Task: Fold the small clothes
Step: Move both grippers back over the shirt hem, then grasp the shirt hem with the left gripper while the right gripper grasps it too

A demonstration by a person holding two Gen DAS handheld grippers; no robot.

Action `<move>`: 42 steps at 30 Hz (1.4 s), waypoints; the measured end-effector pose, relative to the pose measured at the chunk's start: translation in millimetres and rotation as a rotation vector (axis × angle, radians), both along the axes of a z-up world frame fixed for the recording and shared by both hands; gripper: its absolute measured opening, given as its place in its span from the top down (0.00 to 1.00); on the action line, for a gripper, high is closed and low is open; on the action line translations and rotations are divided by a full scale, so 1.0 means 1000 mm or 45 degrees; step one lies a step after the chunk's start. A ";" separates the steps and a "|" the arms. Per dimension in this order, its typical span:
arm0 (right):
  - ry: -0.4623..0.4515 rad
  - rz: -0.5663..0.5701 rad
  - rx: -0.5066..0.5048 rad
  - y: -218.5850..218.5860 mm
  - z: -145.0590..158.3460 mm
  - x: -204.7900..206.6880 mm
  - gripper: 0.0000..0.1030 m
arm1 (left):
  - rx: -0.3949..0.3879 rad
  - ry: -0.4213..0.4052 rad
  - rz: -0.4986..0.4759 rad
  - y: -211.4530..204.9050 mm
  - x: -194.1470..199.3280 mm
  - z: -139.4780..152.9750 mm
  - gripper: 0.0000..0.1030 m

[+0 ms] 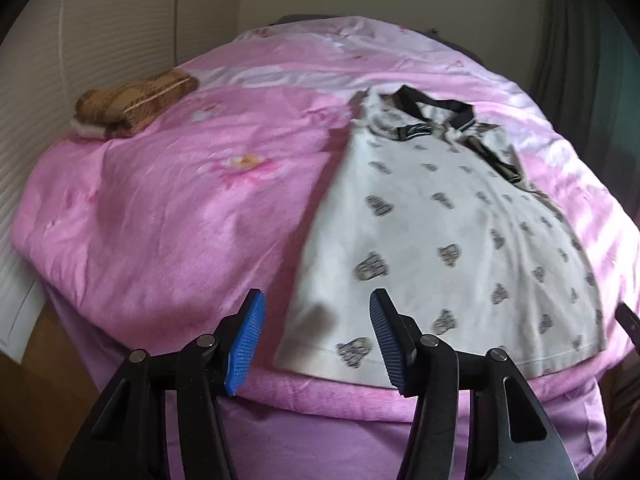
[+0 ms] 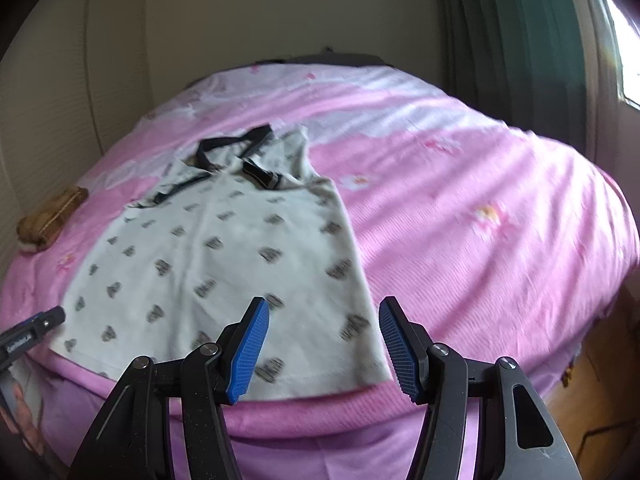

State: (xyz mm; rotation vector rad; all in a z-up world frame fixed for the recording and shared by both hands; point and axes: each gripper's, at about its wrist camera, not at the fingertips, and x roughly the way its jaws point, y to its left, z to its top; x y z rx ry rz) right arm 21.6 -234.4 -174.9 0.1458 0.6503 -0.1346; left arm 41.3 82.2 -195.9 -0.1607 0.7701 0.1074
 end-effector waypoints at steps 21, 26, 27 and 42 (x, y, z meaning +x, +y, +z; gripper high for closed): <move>0.192 -0.112 0.194 -0.037 -0.042 0.013 0.44 | -0.128 0.130 0.039 0.008 0.006 -0.025 0.53; 0.185 -0.063 0.190 -0.031 -0.040 0.014 0.58 | -0.156 0.134 0.041 0.011 0.006 -0.026 0.62; 0.190 -0.059 0.188 -0.030 -0.041 0.015 0.58 | -0.158 0.134 0.050 0.012 0.005 -0.026 0.63; 0.242 -0.052 0.297 -0.040 -0.051 0.021 0.73 | -0.188 0.166 0.039 0.009 0.002 -0.029 0.74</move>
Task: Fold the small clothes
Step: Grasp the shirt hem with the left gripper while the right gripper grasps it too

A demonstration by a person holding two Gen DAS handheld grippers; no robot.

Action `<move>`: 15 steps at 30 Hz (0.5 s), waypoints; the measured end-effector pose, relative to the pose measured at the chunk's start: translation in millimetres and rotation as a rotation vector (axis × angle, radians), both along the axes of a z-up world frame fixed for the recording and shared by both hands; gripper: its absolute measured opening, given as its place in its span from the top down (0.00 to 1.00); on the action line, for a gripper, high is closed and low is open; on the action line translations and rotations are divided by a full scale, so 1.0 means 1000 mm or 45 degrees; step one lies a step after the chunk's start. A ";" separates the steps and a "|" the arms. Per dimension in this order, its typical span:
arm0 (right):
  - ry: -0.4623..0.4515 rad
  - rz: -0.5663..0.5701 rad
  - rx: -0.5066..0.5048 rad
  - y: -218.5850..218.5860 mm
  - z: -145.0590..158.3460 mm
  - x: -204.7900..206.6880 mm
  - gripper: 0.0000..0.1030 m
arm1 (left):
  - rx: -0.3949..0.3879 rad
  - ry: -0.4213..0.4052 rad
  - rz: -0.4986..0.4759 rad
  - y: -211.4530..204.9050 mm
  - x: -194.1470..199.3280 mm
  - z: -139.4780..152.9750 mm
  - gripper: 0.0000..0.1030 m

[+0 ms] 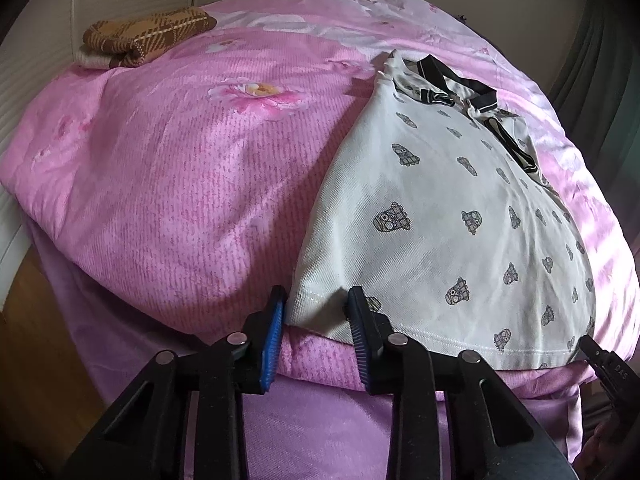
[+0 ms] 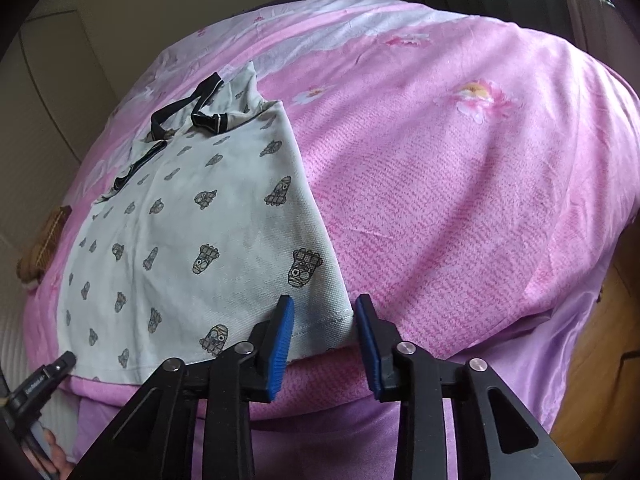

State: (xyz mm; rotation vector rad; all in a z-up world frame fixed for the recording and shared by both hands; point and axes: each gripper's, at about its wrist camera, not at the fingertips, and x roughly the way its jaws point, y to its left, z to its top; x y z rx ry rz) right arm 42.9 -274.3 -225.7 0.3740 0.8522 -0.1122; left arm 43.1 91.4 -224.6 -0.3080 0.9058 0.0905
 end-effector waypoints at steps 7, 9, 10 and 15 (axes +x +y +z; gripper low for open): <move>-0.059 0.003 0.004 0.001 0.011 -0.008 0.93 | -0.007 -0.030 -0.009 -0.001 -0.005 0.006 0.93; -0.087 -0.003 -0.008 0.001 0.018 -0.011 0.94 | -0.006 -0.054 0.001 0.001 -0.009 0.012 0.93; -0.108 -0.004 -0.018 0.001 0.024 -0.014 0.94 | -0.005 -0.069 0.006 0.001 -0.010 0.016 0.93; -0.191 0.006 -0.015 0.001 0.049 -0.019 0.94 | -0.016 -0.160 0.022 0.004 -0.012 0.044 0.93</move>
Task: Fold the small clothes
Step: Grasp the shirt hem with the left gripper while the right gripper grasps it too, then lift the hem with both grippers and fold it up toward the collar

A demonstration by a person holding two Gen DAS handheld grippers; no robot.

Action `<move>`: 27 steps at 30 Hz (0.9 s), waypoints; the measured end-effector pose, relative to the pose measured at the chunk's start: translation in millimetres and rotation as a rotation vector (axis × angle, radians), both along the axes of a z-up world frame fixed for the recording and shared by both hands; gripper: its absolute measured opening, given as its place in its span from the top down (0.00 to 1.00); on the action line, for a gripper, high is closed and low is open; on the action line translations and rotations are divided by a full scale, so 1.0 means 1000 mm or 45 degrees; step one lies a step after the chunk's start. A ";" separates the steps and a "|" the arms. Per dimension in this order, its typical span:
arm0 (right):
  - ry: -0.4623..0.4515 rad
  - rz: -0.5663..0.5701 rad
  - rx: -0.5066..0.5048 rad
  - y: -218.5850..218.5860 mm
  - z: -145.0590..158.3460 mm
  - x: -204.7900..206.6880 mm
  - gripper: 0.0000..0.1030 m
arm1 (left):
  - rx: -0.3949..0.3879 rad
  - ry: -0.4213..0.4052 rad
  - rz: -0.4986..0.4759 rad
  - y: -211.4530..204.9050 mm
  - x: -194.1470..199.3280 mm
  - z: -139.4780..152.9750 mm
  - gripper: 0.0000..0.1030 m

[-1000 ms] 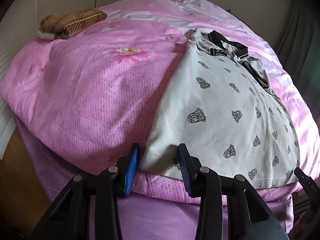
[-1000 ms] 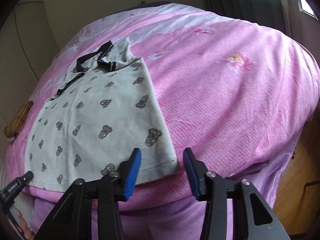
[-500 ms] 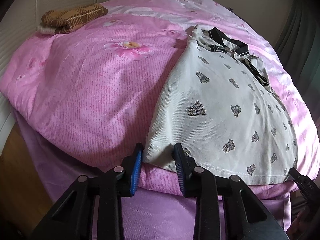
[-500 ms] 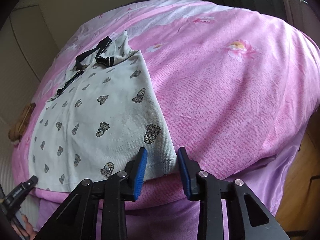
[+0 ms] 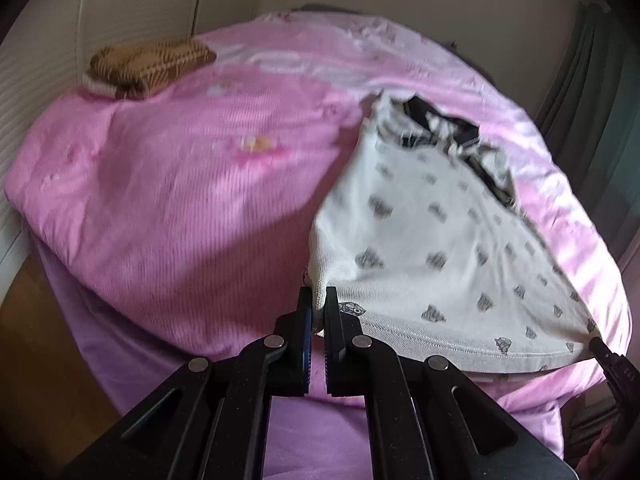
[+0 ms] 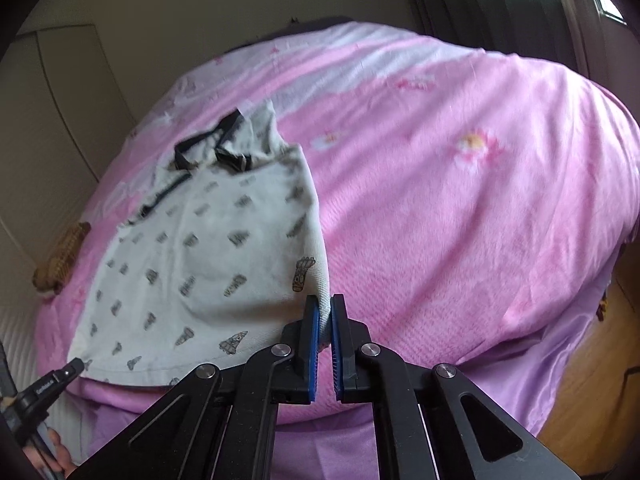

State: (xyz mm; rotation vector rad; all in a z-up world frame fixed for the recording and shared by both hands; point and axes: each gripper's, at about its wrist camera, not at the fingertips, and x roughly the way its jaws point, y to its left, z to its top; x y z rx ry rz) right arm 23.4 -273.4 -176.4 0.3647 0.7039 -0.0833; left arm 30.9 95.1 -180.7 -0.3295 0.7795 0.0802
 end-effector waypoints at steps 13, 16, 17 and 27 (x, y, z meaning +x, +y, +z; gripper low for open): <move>-0.261 0.008 0.048 -0.001 0.082 0.042 0.94 | -0.056 -0.254 -0.008 0.004 0.070 0.088 0.93; -0.292 -0.007 0.050 -0.002 0.093 0.069 0.94 | -0.079 -0.268 -0.007 0.004 0.108 0.099 0.93; -0.299 -0.013 0.046 -0.003 0.095 0.077 0.94 | -0.094 -0.272 -0.005 0.005 0.123 0.102 0.93; -0.290 -0.076 0.026 -0.013 0.095 0.215 0.94 | -0.106 -0.243 0.002 -0.001 0.268 0.094 0.93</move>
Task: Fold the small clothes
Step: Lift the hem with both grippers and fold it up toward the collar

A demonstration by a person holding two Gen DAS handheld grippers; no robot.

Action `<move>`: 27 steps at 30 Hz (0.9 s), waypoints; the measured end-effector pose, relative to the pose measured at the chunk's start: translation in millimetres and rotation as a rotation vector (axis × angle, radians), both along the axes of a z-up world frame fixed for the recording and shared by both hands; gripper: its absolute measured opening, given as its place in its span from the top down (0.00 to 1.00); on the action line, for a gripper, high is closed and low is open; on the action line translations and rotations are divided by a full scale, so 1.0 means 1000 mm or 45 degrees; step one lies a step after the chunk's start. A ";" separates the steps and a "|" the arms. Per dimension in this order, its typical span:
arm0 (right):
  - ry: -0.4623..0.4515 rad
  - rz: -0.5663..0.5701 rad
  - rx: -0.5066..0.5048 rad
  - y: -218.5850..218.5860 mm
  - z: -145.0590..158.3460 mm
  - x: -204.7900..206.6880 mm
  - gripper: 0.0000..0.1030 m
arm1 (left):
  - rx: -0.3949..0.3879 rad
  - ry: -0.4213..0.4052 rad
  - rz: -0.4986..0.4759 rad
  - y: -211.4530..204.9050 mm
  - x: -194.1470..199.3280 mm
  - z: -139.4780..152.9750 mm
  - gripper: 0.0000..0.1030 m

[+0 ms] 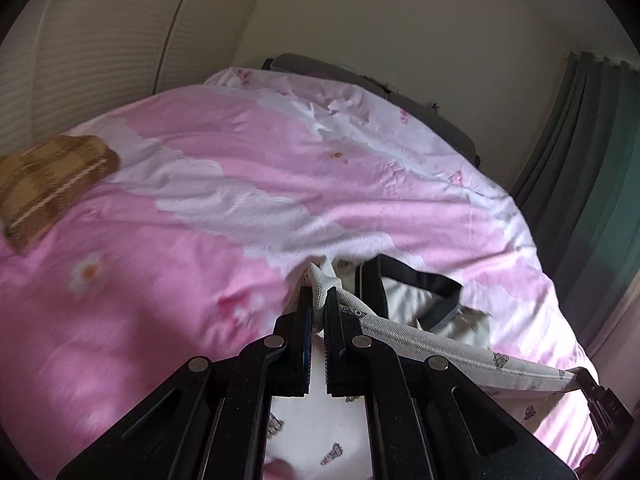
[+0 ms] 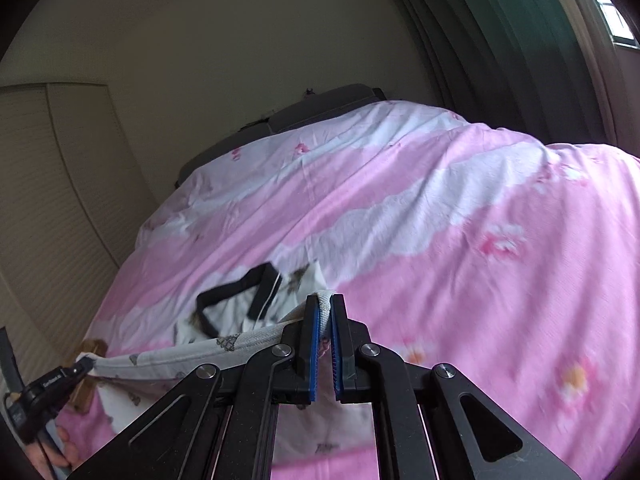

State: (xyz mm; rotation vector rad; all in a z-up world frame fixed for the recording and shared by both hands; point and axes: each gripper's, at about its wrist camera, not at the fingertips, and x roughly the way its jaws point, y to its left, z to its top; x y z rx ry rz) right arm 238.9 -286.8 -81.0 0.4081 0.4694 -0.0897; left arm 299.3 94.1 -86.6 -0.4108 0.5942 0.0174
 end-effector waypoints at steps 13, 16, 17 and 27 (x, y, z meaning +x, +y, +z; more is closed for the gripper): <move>0.113 -0.009 -0.026 -0.002 -0.046 0.148 0.94 | -0.007 0.123 0.014 0.004 0.132 -0.060 0.93; 0.126 0.001 -0.056 0.003 -0.050 0.164 0.94 | -0.019 0.139 0.026 0.008 0.145 -0.068 0.93; 0.137 0.003 -0.064 0.003 -0.052 0.168 0.94 | -0.024 0.151 0.029 0.009 0.149 -0.071 0.93; 0.218 -0.020 -0.064 0.003 -0.076 0.200 0.94 | 0.028 0.256 0.005 0.004 0.182 -0.081 0.91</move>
